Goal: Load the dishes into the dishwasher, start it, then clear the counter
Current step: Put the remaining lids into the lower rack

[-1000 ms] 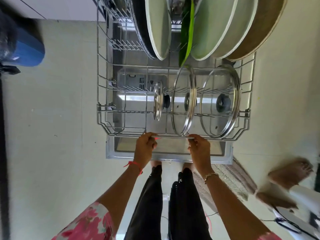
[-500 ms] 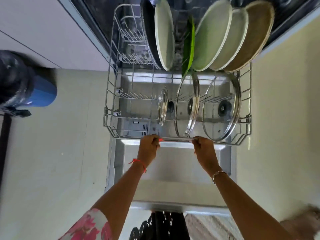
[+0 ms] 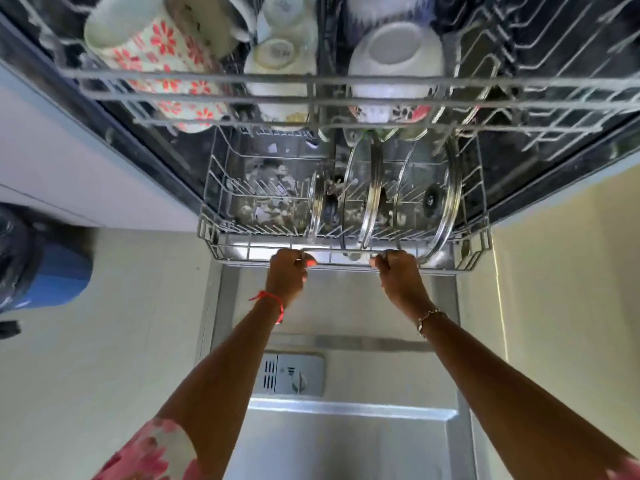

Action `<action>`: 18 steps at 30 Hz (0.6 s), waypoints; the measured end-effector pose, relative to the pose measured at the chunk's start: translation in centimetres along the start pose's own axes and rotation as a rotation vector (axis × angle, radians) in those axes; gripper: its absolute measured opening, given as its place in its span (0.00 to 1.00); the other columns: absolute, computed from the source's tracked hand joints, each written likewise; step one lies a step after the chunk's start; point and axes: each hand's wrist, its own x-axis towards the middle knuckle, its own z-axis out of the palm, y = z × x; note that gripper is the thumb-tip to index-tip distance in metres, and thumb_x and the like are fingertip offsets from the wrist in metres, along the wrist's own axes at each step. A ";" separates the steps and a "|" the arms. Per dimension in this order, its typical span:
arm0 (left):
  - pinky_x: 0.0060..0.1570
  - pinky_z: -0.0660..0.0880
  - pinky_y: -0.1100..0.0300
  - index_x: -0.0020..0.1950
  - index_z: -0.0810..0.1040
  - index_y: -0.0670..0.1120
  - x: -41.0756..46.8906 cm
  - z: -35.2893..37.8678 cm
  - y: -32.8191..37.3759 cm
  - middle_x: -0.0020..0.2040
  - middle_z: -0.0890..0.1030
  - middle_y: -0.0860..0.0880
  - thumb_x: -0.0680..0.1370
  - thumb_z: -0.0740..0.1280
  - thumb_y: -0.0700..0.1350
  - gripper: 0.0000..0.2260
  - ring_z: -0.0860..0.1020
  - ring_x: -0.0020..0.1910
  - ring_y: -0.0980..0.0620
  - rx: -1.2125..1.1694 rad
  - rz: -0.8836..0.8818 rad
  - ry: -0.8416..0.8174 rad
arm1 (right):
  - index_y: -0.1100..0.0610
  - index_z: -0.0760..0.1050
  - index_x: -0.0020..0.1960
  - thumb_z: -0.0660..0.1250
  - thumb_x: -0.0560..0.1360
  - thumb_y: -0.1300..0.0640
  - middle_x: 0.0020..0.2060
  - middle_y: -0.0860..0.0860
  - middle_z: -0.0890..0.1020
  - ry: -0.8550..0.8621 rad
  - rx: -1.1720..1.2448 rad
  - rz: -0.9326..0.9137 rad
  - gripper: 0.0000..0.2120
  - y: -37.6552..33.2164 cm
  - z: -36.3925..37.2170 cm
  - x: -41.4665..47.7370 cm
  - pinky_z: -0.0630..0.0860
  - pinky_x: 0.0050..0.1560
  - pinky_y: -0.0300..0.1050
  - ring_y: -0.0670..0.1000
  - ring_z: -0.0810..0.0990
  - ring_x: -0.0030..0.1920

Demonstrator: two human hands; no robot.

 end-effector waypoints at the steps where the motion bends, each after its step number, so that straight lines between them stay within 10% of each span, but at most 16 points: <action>1: 0.25 0.65 0.71 0.49 0.81 0.32 0.9 -0.1 0.3 0.39 0.80 0.37 0.75 0.61 0.31 0.09 0.74 0.28 0.54 0.032 0.001 -0.005 | 0.51 0.63 0.28 0.62 0.77 0.64 0.30 0.53 0.73 0.005 0.011 0.004 0.21 -0.1 0.0 0.9 0.69 0.39 0.43 0.51 0.72 0.33; 9: 0.42 0.77 0.48 0.44 0.80 0.30 6.7 -1.5 3.6 0.44 0.81 0.32 0.69 0.61 0.43 0.16 0.80 0.43 0.36 0.239 0.092 -0.058 | 0.73 0.77 0.38 0.63 0.76 0.66 0.35 0.65 0.80 0.100 0.023 -0.065 0.12 -1.9 -1.2 6.7 0.66 0.39 0.43 0.53 0.73 0.35; 18: 0.22 0.65 0.72 0.47 0.80 0.29 8.0 -1.6 4.1 0.42 0.83 0.36 0.75 0.62 0.32 0.09 0.81 0.37 0.45 0.143 0.074 -0.001 | 0.69 0.79 0.46 0.62 0.77 0.62 0.41 0.62 0.81 0.104 -0.023 -0.010 0.11 -1.5 -0.1 8.6 0.68 0.41 0.35 0.52 0.78 0.39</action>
